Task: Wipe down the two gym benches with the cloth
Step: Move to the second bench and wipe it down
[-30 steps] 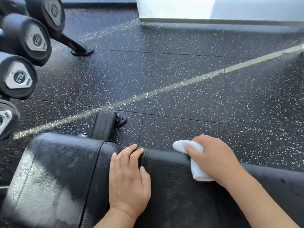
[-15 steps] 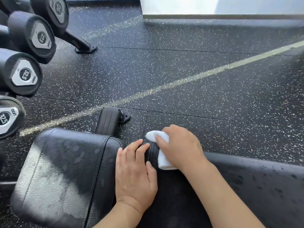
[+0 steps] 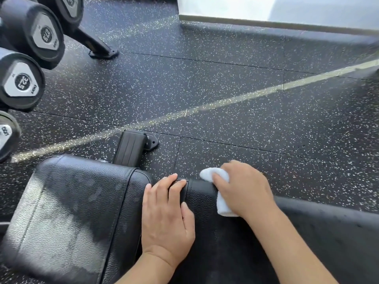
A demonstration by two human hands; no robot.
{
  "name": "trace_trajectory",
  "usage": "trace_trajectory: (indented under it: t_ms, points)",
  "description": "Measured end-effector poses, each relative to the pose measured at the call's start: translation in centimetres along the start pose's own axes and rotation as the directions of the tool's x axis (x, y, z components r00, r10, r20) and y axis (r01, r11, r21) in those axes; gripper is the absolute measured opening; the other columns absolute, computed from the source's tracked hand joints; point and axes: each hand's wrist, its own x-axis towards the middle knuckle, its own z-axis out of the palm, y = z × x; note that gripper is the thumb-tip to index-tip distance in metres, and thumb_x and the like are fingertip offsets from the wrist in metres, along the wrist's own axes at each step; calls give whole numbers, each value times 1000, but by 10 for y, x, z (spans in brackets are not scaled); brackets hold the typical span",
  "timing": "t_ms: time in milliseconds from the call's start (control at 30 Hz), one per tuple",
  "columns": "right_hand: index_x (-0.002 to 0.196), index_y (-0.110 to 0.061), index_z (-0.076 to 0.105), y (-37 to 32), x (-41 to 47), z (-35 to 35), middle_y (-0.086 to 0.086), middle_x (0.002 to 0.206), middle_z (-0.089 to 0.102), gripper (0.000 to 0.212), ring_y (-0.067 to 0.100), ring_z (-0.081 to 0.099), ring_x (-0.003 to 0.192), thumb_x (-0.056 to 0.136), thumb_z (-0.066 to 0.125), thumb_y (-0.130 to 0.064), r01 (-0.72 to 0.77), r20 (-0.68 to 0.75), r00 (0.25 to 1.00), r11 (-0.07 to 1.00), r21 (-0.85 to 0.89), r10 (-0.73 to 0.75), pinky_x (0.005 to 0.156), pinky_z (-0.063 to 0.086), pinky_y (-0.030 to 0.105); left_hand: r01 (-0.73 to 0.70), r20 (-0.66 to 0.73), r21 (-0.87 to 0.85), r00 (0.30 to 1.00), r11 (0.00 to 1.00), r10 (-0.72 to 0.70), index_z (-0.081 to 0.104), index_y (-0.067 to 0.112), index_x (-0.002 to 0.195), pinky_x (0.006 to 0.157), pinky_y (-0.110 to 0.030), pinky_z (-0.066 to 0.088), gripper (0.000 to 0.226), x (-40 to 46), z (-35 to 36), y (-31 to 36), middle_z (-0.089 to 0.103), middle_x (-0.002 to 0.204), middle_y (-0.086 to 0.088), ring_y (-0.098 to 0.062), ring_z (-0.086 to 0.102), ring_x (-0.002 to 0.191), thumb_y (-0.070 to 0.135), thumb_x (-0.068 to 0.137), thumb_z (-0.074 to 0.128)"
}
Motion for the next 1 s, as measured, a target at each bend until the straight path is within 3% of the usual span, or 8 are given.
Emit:
trace_trajectory:
  t_ms: [100,200,467,600,667,800,900,1000]
  points:
    - [86,-25,52,-57,21,17,-1,104,63,25,28,61,103,101,44,-44,118,6,993,990,72,-118,77,39,37,4,12,6,1000,1000,-4,62,11,132,122,-58,29,49,1,1,-1,56,144,-7,-36,56,129,28,90,44]
    - [82,-25,43,-64,20,26,-4,90,50,29,25,57,99,102,45,-46,169,-75,984,976,139,-160,73,34,36,0,22,0,1000,1000,0,63,10,133,122,-58,28,50,1,1,-2,57,145,-8,-37,56,130,28,90,43]
    - [99,-22,70,82,-73,21,-5,96,57,19,25,51,86,102,55,-33,226,-559,812,974,33,-169,74,45,36,-12,5,21,1000,1000,11,58,14,135,125,-58,26,48,0,2,-1,54,145,-5,-34,54,131,28,91,44]
    - [92,-27,75,90,-115,23,-9,79,66,58,21,65,68,106,27,-57,140,-404,911,985,103,-87,70,46,23,-4,6,33,1000,999,4,57,14,135,126,-56,24,48,0,2,-2,54,145,-6,-35,54,130,28,91,43]
    - [70,-35,69,56,-122,32,-14,56,50,71,6,58,47,106,10,-54,196,-370,907,979,-47,-200,45,40,15,-3,1,27,1000,1000,3,57,13,134,125,-58,25,49,0,2,0,54,145,-6,-35,54,130,27,90,43]
    - [58,-24,64,3,-116,52,-1,59,40,33,23,36,48,82,53,-5,291,-698,680,957,-23,-224,40,31,31,0,-11,14,1000,1000,0,58,13,134,126,-56,23,49,0,4,1,54,145,-5,-34,52,131,26,89,42]
    - [85,-16,75,17,-97,51,1,77,58,10,27,49,63,85,67,-10,392,-639,707,920,-2,-303,55,44,39,0,8,24,1000,1000,0,57,13,135,126,-56,23,49,2,2,1,54,146,-6,-35,52,130,26,90,41]
    - [99,-17,70,32,-66,40,-2,90,59,9,25,53,80,94,64,-21,255,-630,767,959,125,-121,68,47,38,-1,25,40,1000,999,0,57,12,135,126,-56,24,49,0,1,1,53,146,-6,-37,53,128,26,91,40]
